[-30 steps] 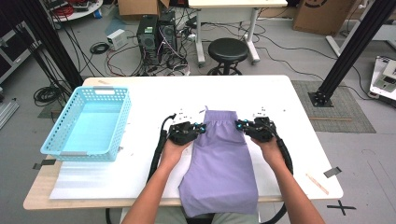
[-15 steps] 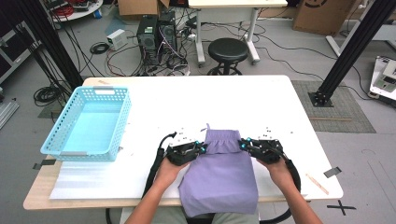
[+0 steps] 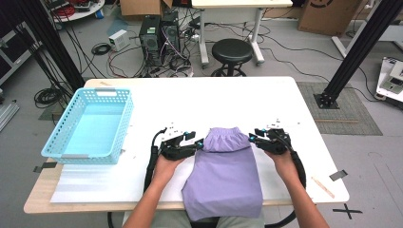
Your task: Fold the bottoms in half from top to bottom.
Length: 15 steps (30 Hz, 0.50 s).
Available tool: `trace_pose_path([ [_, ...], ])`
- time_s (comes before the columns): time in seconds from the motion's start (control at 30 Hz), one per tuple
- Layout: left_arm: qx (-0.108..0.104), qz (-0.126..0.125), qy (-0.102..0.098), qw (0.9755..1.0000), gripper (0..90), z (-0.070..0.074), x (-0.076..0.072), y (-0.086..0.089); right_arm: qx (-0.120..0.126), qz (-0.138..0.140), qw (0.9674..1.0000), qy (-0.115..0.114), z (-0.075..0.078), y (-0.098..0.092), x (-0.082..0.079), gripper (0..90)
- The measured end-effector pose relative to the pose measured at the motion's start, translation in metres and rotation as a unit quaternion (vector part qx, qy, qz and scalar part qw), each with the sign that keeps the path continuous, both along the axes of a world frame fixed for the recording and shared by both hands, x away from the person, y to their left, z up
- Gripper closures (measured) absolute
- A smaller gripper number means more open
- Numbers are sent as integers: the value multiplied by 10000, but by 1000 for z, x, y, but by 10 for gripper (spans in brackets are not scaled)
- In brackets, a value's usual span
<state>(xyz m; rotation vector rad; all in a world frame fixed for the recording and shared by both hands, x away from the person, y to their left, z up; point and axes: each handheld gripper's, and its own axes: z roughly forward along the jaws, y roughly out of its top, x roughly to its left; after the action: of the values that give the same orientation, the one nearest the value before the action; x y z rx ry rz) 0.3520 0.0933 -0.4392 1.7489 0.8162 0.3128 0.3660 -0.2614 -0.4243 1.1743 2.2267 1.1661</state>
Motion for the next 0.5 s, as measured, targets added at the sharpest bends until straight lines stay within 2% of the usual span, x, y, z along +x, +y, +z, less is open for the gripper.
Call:
trace_pose_path([
  [0.07,-41,-63,206,9998,495,-3,4,-4,169,158,9992,316,-10,5,8,641],
  [0.13,-20,-264,377,9989,488,-5,7,-11,104,374,9982,462,-14,9,9,649],
  [0.2,60,-431,482,9979,489,-6,7,-16,103,599,9971,449,-14,10,6,668],
  [0.3,127,-745,537,9957,495,-8,2,-24,258,923,9945,416,-11,8,-3,681],
  [0.37,87,-934,461,9945,495,-8,-5,-24,281,1201,9915,405,-8,6,-11,688],
  [0.43,77,-1078,369,9935,495,-9,-11,-23,242,1372,9898,289,-4,3,-21,688],
  [0.47,73,-1125,338,9931,496,-10,-14,-21,330,1481,9882,222,-3,0,-25,695],
  [0.5,39,-1153,297,9929,499,-10,-16,-20,375,1481,9882,112,-1,-2,-29,694],
])
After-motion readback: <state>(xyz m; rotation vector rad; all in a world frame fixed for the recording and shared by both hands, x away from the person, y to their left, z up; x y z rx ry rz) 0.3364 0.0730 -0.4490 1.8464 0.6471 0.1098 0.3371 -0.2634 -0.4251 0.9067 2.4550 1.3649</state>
